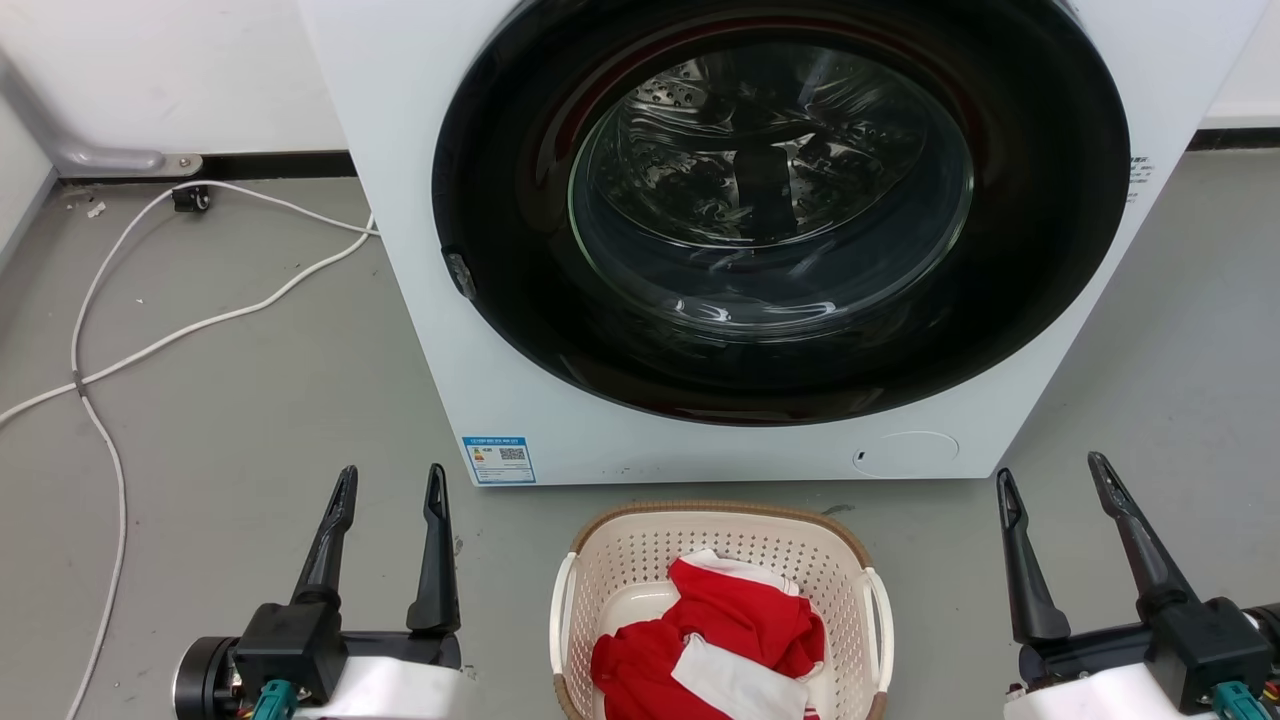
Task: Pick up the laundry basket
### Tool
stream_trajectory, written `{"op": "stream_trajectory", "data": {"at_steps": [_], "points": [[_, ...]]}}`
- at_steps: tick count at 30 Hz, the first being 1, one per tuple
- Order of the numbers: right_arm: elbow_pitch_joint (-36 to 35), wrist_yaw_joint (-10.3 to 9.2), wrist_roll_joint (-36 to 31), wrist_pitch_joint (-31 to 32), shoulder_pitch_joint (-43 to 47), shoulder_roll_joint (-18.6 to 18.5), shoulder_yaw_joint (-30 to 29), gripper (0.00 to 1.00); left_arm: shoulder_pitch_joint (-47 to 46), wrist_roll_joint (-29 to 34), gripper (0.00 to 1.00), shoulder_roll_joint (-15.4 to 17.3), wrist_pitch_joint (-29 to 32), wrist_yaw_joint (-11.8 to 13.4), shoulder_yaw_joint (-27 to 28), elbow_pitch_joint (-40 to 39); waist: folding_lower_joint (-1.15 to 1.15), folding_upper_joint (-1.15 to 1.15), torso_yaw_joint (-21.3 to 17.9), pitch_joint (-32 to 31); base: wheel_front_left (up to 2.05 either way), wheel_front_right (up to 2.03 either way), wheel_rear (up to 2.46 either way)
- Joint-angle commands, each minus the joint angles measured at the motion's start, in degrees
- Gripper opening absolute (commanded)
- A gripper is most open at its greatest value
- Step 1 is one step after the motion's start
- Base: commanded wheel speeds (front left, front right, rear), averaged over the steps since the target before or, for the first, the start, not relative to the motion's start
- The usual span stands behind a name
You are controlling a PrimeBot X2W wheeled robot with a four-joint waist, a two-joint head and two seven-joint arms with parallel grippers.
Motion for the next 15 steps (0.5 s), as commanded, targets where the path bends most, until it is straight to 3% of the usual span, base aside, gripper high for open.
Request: {"op": "stream_trajectory", "data": {"at_steps": [1, 15], "points": [[0.1, -0.02, 0.3, -0.2, 0.4, -0.3, -0.2, 1.0, 0.6, 0.4, 1.0, 0.2, -0.2, 0.1, 0.1, 0.0, 0.0, 0.0, 0.0, 0.0, 0.0, 0.0, 0.0], [0.5, -0.02, 0.9, -0.2, 0.3, -0.3, -0.4, 1.0, 0.8, 1.0, 1.0, 0.2, -0.2, 0.8, 0.2, 0.3, 0.0, 0.0, -0.2, -0.1, 0.0, 0.0, 0.0]]}}
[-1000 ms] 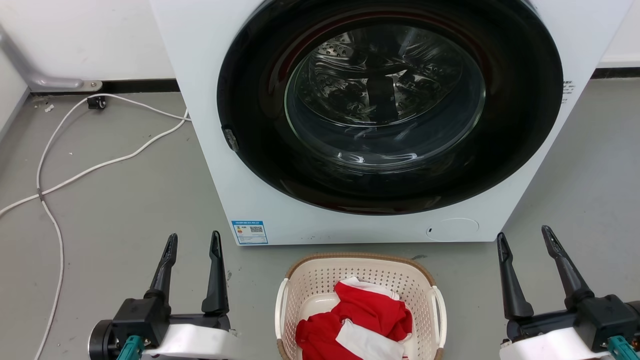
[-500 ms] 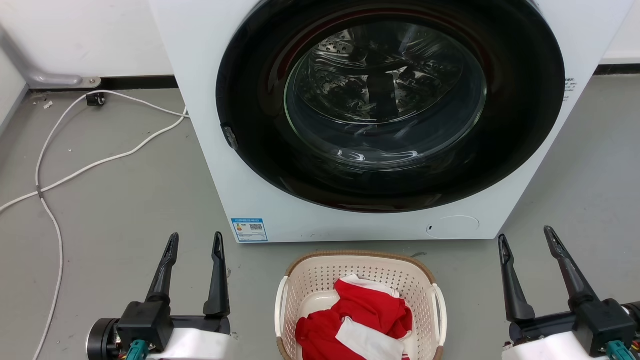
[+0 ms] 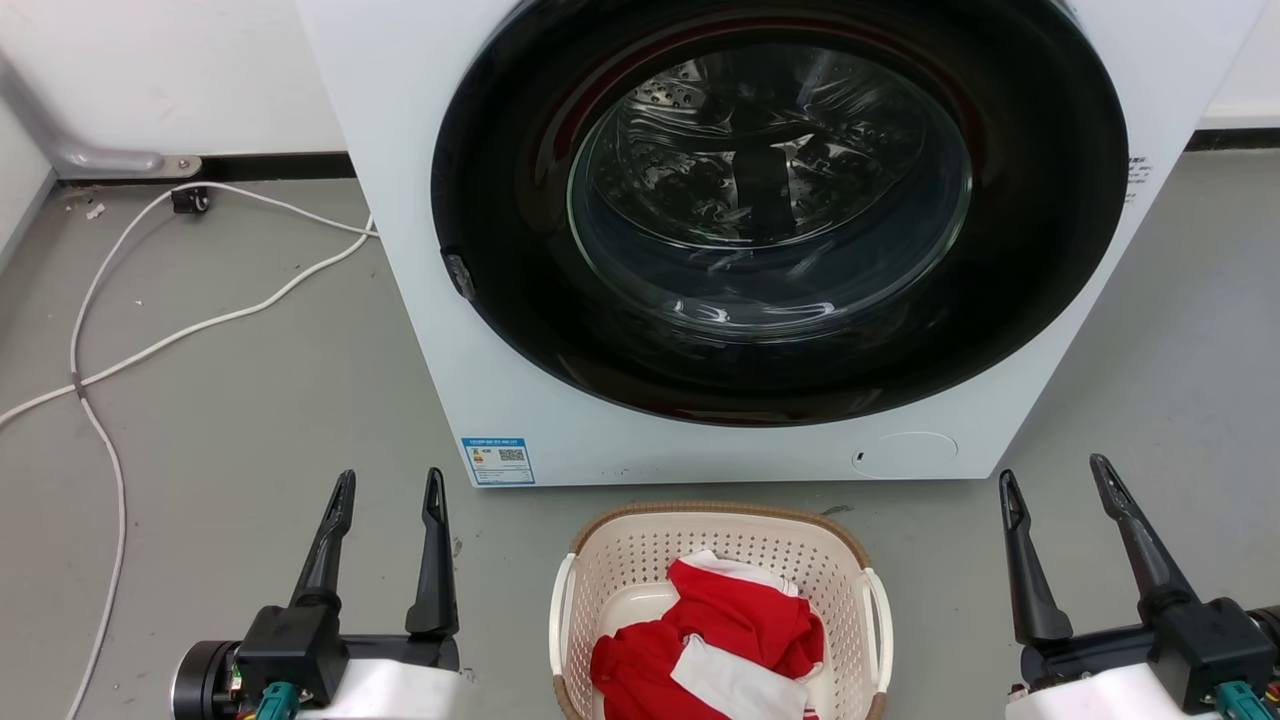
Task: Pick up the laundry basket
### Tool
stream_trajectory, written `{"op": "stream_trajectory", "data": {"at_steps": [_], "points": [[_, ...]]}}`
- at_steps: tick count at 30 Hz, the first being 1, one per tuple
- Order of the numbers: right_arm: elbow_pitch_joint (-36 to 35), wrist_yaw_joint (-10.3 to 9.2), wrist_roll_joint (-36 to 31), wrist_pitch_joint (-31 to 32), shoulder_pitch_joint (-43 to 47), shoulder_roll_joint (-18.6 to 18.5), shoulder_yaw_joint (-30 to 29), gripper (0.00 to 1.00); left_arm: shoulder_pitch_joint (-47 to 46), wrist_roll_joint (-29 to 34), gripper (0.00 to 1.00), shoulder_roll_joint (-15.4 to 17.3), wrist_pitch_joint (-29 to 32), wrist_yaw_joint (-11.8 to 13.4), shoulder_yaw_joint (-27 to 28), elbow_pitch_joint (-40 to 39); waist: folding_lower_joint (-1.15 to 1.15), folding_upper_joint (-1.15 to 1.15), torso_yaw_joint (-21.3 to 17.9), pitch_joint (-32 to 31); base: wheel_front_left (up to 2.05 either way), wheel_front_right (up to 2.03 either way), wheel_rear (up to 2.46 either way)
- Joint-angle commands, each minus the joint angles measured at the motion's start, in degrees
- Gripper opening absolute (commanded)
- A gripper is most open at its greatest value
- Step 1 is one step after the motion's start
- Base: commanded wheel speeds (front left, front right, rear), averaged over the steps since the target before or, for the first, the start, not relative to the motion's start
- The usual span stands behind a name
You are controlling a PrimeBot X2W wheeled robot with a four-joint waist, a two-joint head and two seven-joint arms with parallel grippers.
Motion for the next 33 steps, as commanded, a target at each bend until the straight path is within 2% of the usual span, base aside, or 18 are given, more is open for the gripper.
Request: {"op": "stream_trajectory", "data": {"at_steps": [1, 14, 20, 33], "points": [[0.1, -0.02, 0.2, -0.2, 0.3, -0.3, -0.1, 1.0, 0.6, 0.5, 1.0, 0.2, -0.2, 0.3, 0.1, 0.1, 0.0, 0.0, 0.0, -0.1, 0.0, 0.0, 0.0], [0.6, -0.02, 0.1, -0.2, -0.6, -0.3, 0.0, 1.0, -0.8, -0.1, 1.0, 0.1, -0.2, 0.3, -0.2, 0.6, 0.0, 0.0, -0.1, 0.3, 0.0, 0.0, 0.0], [2.0, -0.02, -0.8, -0.2, -4.0, -0.3, 0.2, 1.0, -4.3, 0.8, 1.0, 0.1, -0.2, -0.5, -0.4, 2.4, 0.0, 0.0, -0.3, 2.9, 0.0, 0.0, 0.0], [18.5, -0.03, -4.5, -0.2, -17.2, -0.2, 2.5, 1.0, -18.3, 1.8, 1.0, 0.1, -0.2, -3.5, -0.7, 18.8, 0.0, 0.0, -1.8, 15.5, 0.0, 0.0, 0.0]]}}
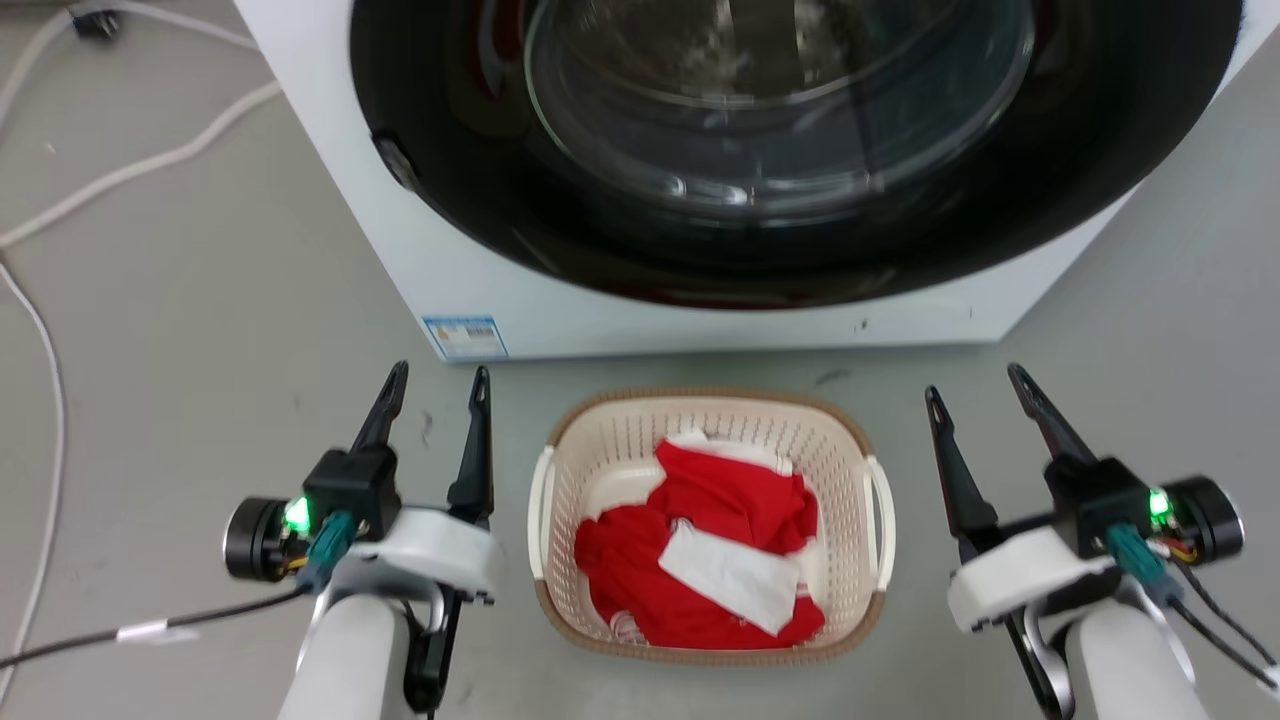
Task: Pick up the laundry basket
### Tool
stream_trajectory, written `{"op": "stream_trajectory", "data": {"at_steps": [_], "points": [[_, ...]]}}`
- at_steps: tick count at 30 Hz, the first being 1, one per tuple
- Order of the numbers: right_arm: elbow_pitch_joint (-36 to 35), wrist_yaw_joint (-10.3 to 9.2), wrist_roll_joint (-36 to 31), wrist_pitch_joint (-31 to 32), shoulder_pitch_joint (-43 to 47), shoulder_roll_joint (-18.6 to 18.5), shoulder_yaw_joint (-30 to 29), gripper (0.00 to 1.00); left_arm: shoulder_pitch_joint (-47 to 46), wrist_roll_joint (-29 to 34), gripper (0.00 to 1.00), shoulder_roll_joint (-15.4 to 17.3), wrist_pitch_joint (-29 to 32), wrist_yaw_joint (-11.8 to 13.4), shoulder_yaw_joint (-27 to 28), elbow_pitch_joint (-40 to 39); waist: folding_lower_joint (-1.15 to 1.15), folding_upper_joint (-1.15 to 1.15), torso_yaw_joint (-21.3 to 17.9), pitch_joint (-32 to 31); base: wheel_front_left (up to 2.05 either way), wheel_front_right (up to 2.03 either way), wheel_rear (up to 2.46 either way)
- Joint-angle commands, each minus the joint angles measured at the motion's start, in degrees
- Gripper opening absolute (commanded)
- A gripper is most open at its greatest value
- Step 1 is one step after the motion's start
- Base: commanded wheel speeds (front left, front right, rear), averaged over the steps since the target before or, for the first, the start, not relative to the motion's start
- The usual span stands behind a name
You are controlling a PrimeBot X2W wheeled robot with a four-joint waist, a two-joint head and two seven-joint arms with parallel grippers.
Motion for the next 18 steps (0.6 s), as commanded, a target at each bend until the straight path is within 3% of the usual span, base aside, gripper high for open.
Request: {"op": "stream_trajectory", "data": {"at_steps": [1, 18], "points": [[1.2, -0.04, -0.7, -0.1, -1.9, -0.2, 0.2, 1.0, -1.8, 0.7, 1.0, 0.1, -0.2, -0.3, 0.0, 1.4, -0.01, 0.0, -0.9, 4.0, 0.0, 0.0, 0.0], [18.9, -0.04, -5.7, -0.1, -17.2, -0.2, -0.5, 1.0, -17.6, 2.0, 1.0, 0.7, -0.2, -2.8, 0.4, 23.1, -0.01, 0.0, -2.2, 20.8, 0.0, 0.0, 0.0]]}}
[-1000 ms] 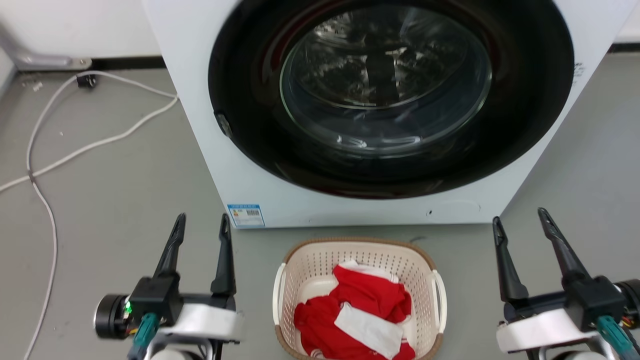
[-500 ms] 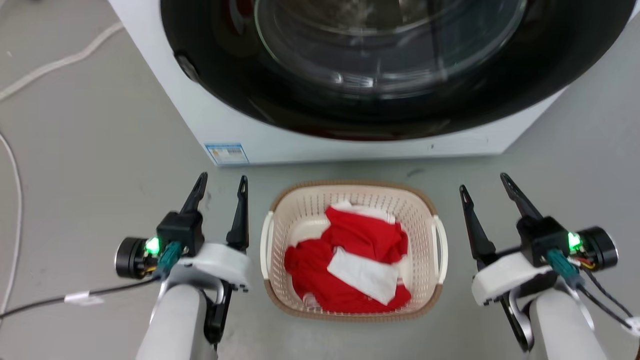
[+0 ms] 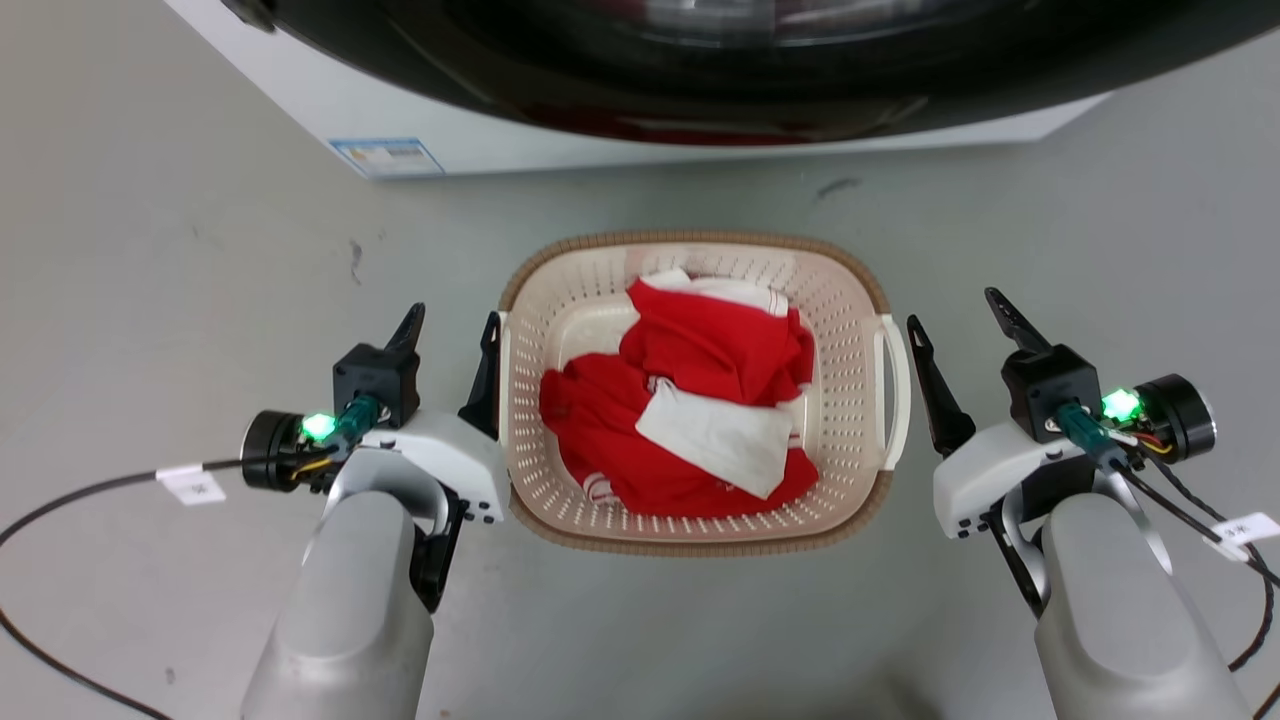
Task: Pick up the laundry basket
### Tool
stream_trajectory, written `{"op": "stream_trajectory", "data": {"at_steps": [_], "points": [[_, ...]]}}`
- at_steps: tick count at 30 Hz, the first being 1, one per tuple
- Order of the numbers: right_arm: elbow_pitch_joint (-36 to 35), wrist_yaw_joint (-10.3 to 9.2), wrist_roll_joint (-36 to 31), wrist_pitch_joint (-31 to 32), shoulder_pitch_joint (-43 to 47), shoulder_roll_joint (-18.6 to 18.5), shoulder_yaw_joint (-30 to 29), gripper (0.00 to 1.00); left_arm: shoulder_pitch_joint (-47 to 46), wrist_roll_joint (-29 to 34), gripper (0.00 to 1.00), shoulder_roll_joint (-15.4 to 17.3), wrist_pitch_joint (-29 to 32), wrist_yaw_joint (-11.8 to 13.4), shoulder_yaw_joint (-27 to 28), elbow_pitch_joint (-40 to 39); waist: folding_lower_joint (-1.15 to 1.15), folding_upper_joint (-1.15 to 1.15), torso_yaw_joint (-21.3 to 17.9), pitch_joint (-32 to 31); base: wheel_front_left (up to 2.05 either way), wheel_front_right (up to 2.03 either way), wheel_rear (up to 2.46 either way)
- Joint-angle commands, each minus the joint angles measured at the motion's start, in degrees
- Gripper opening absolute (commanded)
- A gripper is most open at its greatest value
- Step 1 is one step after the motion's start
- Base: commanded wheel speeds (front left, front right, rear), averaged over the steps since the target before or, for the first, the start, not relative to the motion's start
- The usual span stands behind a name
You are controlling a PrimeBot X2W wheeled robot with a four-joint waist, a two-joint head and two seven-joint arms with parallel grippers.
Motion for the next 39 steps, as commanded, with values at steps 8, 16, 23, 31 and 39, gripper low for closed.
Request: {"op": "stream_trajectory", "data": {"at_steps": [8, 16, 23, 31, 39], "points": [[8.4, -0.04, -1.0, -0.1, -5.5, -0.1, 0.1, 1.0, -5.9, 0.3, 1.0, 0.3, -0.2, -0.8, -0.6, 7.0, -0.01, 0.0, -0.5, 6.8, 0.0, 0.0, 0.0], [14.3, -0.04, -0.4, -0.1, -8.9, -0.1, 0.1, 1.0, -9.3, 0.4, 1.0, 0.4, -0.2, -0.7, -1.1, 12.5, -0.01, 0.0, -0.8, 10.6, 0.0, 0.0, 0.0], [17.8, -0.04, -0.2, -0.1, -11.4, -0.1, 0.1, 1.0, -12.2, 0.1, 1.0, 0.1, -0.2, -0.7, -1.7, 16.0, -0.01, 0.0, -0.3, 14.3, 0.0, 0.0, 0.0], [21.8, -0.04, 0.7, -0.1, -13.4, -0.1, -0.1, 1.0, -14.4, 0.5, 1.0, -0.1, -0.2, -0.7, -3.1, 17.6, -0.01, 0.0, 0.1, 17.1, 0.0, 0.0, 0.0], [23.7, -0.05, 2.3, -0.1, -14.6, -0.1, 1.1, 0.15, -14.9, -0.3, 0.29, -0.3, -0.2, -0.8, -4.1, 19.1, -0.01, 0.0, 0.0, 18.1, 0.0, 0.0, 0.0]]}}
